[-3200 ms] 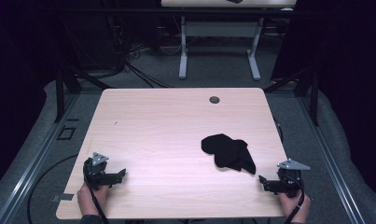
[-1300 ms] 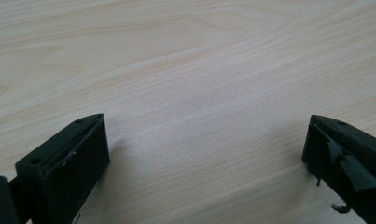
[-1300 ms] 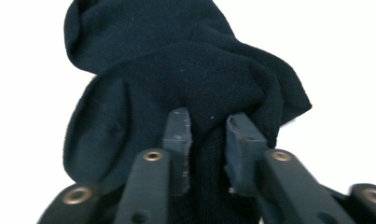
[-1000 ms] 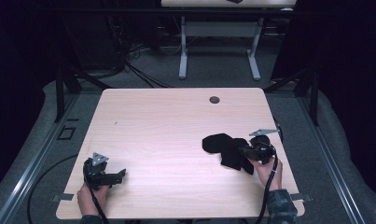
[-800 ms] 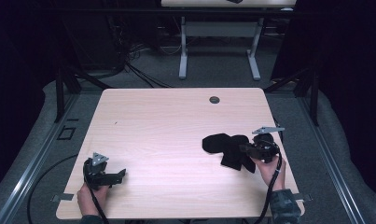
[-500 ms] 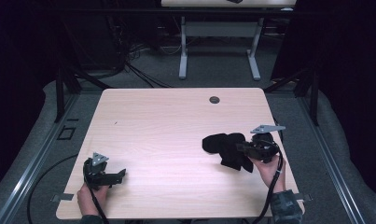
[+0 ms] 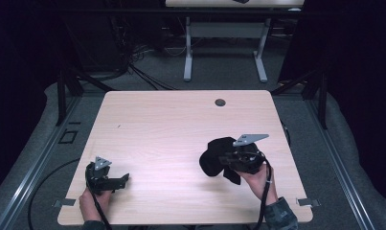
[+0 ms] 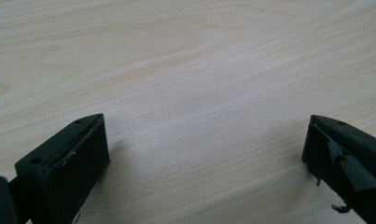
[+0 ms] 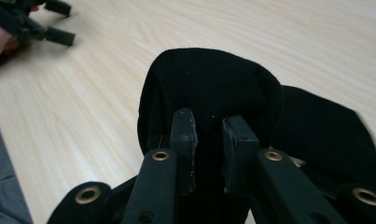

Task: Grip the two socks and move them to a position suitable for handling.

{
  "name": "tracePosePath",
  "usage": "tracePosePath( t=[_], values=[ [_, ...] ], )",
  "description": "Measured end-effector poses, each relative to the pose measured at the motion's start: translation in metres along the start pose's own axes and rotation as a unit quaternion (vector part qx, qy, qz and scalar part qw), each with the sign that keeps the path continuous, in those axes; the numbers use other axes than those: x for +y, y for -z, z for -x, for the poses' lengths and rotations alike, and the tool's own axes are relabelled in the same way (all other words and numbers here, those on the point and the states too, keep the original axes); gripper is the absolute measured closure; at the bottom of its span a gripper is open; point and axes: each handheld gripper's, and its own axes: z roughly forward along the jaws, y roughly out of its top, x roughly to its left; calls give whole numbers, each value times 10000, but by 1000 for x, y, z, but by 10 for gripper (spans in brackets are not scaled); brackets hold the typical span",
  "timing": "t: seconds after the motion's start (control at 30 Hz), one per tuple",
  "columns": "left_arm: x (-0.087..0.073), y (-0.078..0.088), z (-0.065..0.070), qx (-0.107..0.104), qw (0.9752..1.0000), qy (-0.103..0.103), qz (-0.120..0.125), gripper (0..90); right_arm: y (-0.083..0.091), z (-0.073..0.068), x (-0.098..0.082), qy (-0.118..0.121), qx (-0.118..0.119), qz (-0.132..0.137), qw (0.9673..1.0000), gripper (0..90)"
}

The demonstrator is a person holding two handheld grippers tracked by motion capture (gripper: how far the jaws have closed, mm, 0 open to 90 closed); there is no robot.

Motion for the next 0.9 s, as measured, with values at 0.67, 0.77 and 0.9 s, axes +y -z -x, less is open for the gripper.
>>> tracePosePath(
  t=[0.67, 0.77, 0.9],
  values=[
    [0, 0, 0, -1, 10000, 1, 1, 3, -78, -54, -23, 586, 735, -820, 9922, 400],
    [0, 0, 0, -1, 10000, 1, -1, 3, -64, -45, -25, 365, 777, -475, 9952, 285],
    [0, 0, 0, 1, 10000, 2, 2, 3, -38, -32, -29, 201, 628, -148, 9977, 258]
  ],
)
